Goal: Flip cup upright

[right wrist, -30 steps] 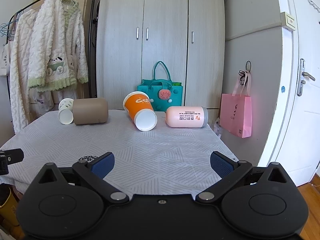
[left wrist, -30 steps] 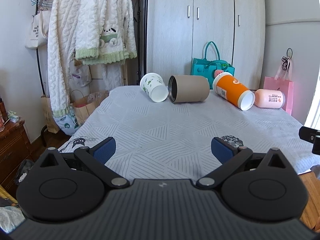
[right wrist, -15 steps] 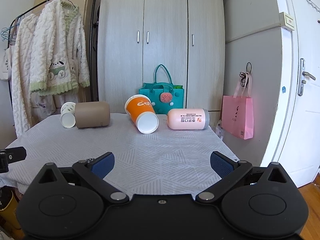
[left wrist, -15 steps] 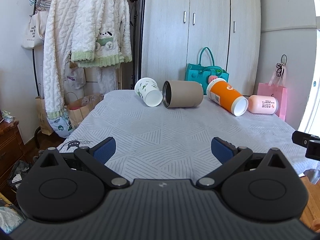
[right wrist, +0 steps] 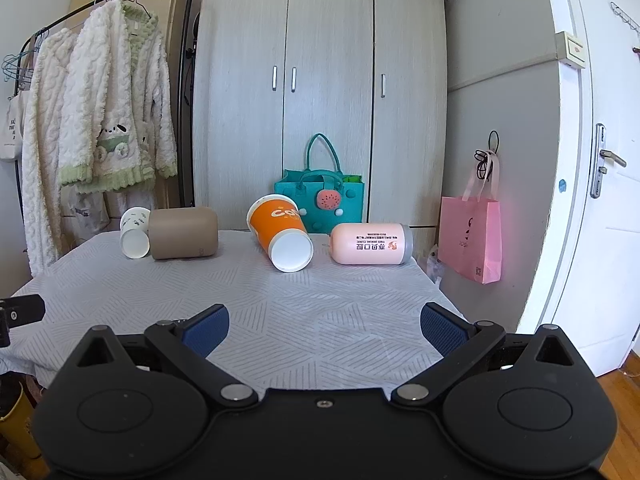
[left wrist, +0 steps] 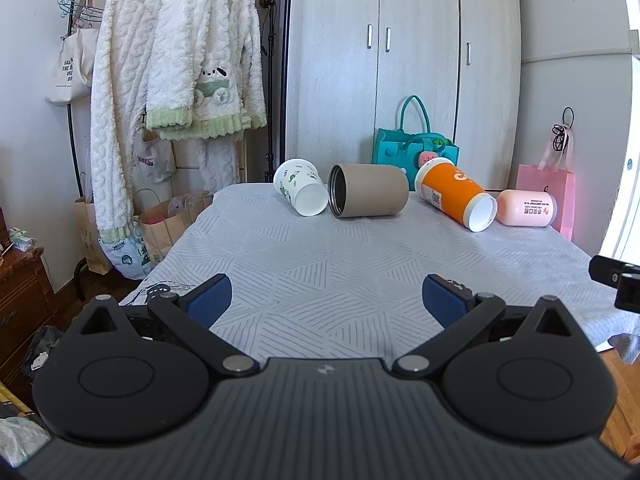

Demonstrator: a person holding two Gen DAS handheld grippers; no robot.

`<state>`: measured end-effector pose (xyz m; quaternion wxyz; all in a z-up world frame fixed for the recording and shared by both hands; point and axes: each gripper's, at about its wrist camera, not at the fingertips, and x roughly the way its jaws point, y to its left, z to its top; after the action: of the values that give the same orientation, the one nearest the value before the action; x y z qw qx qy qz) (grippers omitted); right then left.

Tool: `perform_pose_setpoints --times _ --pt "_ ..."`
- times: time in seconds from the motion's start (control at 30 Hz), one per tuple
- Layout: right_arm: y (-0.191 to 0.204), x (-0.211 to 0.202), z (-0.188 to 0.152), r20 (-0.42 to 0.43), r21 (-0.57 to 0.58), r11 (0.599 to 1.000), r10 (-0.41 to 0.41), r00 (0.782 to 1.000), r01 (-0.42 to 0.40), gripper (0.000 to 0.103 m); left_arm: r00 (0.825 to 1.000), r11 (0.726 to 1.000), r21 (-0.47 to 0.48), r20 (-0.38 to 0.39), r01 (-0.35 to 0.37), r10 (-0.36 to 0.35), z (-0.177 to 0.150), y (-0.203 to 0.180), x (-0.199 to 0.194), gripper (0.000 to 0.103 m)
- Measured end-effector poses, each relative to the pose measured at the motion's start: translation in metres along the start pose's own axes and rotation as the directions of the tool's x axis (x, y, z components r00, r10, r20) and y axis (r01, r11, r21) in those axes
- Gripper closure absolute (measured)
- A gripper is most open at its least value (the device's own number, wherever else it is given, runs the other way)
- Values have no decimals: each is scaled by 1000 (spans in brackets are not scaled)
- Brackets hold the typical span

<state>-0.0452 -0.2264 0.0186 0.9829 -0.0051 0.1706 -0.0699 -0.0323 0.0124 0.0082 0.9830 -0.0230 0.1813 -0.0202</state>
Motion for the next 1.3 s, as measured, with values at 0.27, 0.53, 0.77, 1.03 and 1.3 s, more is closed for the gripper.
perform_pose_setpoints --times 0.27,0.53,0.77,1.03,1.3 --pt "0 0 0 1 -2 1000 1 1000 -1 0 1000 1000 5 4 15 -15 1 3 -1 0" --pt "1 -3 -1 0 -11 1000 1 1000 -1 0 1000 1000 11 -10 7 -7 2 2 0 0" --pt "2 4 -1 -19 -16 1000 3 1000 -4 0 999 1000 2 -53 -10 10 5 4 11 0" --pt "-7 8 10 -38 7 991 136 990 -136 0 995 1000 8 -102 6 -5 24 -2 20 0" --pt "-25 9 58 -15 -63 945 320 947 -320 0 989 996 16 -122 88 -86 76 -6 37 0"
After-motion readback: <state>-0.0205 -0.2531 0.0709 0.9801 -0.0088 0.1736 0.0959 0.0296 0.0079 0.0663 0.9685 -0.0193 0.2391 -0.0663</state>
